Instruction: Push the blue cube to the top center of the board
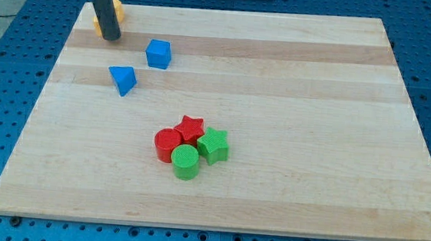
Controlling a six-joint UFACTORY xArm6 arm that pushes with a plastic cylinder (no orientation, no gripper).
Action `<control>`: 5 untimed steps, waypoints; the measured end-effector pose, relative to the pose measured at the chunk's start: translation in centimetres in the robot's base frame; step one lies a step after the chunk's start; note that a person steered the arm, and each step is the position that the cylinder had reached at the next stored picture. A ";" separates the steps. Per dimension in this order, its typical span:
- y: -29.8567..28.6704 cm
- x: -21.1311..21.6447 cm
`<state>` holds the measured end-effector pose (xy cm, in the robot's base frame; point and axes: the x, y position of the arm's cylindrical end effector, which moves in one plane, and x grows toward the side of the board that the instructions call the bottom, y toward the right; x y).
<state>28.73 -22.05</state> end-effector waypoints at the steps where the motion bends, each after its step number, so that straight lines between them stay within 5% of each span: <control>1: 0.5 1.5; 5: 12.6 5.6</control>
<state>34.32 -9.44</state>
